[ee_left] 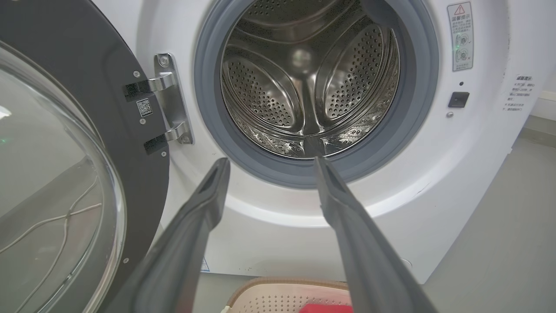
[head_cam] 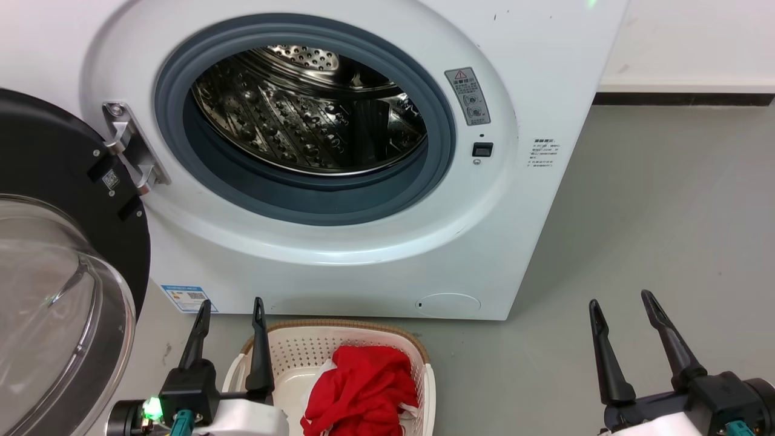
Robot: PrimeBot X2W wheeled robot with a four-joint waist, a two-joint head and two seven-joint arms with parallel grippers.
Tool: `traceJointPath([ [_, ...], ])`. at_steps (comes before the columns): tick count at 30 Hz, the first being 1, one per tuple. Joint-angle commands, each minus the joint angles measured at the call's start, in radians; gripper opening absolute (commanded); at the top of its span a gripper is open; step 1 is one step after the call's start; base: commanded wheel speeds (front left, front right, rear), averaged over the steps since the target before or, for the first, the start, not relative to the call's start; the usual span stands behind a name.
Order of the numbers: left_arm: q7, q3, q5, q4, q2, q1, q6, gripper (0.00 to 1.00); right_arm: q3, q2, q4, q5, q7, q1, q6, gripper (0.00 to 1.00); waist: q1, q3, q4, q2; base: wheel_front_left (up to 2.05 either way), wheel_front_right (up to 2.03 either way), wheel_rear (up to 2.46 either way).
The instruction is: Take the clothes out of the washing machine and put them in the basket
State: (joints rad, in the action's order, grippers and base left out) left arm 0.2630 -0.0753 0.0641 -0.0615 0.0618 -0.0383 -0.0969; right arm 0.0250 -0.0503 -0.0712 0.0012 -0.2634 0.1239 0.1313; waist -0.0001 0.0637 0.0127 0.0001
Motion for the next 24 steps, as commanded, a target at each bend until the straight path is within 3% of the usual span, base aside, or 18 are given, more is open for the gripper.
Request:
traceJointPath([
  [1,0.003,0.005,-0.006,0.001,-0.001,-0.015,0.003,1.0,0.0,0.0,-0.002,0.006,-0.002,0.012,-0.001,1.0,0.0001,-0.009,0.0,-0.0001,0.0,0.0,0.0],
  [24,0.003,0.008,-0.001,-0.013,-0.012,-0.07,0.004,1.0,0.004,0.0,0.008,0.016,-0.002,0.043,-0.001,1.0,0.0001,-0.045,-0.003,-0.0001,0.0,0.0,0.0],
])
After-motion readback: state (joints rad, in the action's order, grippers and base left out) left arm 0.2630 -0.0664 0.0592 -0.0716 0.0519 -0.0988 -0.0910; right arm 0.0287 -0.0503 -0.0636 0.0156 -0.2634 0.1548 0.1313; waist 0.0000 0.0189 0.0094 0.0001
